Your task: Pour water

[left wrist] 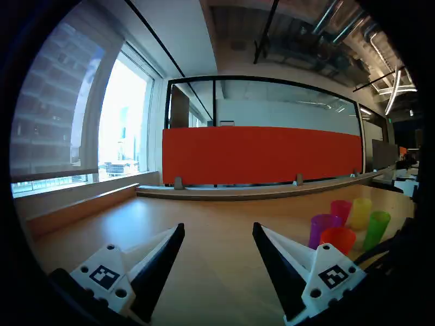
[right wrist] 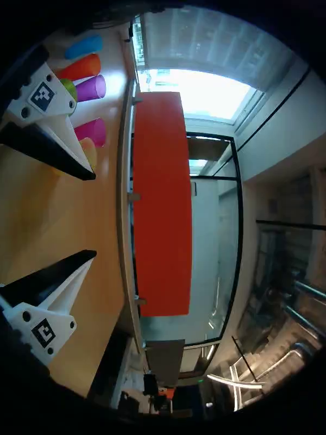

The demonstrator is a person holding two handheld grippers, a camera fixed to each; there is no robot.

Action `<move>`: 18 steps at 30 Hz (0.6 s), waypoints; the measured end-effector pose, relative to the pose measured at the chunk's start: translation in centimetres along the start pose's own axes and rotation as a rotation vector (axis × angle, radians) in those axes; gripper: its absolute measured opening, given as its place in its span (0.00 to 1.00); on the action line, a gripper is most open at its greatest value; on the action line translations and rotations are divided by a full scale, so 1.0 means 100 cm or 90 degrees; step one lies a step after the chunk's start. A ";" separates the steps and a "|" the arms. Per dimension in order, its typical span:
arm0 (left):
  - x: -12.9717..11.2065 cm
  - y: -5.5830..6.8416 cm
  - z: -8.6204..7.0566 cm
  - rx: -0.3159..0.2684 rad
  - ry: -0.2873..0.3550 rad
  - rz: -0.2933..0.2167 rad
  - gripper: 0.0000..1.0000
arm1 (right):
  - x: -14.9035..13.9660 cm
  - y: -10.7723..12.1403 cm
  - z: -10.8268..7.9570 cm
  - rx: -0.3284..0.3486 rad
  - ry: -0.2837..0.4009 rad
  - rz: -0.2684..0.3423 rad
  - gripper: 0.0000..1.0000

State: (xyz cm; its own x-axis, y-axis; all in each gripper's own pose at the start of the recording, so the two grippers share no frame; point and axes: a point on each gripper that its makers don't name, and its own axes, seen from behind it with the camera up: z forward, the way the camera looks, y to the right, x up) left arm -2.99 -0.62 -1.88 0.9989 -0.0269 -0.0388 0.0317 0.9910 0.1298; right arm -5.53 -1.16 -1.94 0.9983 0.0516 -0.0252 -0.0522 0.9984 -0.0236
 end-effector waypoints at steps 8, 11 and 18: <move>0.000 0.000 0.000 0.000 0.000 0.000 0.93 | 0.000 -0.002 -0.001 -0.002 0.000 -0.014 1.00; 0.000 0.000 0.000 0.000 0.000 0.000 0.93 | 0.001 -0.001 -0.001 -0.003 -0.001 -0.012 1.00; 0.000 0.000 0.001 0.000 0.000 0.000 0.93 | 0.002 -0.001 -0.001 -0.005 -0.002 -0.013 1.00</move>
State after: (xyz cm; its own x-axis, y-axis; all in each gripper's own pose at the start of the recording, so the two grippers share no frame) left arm -3.03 -0.60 -1.81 0.9989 -0.0268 -0.0389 0.0317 0.9911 0.1295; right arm -5.35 -1.25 -2.09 0.9993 0.0317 -0.0220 -0.0324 0.9990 -0.0317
